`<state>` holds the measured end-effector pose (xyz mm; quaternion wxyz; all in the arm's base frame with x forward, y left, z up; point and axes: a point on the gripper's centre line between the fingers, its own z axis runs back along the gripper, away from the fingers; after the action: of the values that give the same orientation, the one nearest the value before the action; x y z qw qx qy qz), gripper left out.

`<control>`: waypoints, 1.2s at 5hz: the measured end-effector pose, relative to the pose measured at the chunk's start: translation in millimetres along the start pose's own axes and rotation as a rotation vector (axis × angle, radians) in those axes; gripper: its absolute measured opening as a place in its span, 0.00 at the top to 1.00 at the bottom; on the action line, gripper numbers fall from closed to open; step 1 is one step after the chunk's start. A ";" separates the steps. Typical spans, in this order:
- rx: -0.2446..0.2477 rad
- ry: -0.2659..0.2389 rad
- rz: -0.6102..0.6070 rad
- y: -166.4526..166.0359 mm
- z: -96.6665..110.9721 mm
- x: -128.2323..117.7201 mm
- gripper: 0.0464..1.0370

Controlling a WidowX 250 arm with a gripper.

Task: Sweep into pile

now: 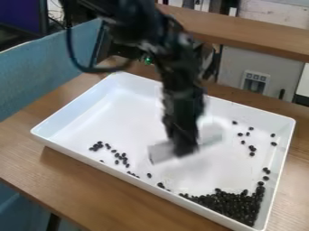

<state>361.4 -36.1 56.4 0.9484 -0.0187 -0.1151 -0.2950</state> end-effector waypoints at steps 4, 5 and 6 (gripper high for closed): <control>0.228 0.078 0.329 130.8 5.8 -103.9 0.64; 0.244 0.100 0.336 134.4 -3.7 -117.6 0.64; 0.277 0.098 0.406 133.3 -15.1 -126.4 0.64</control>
<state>338.6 142.6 17.0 0.9862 0.1029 -0.1021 -0.0803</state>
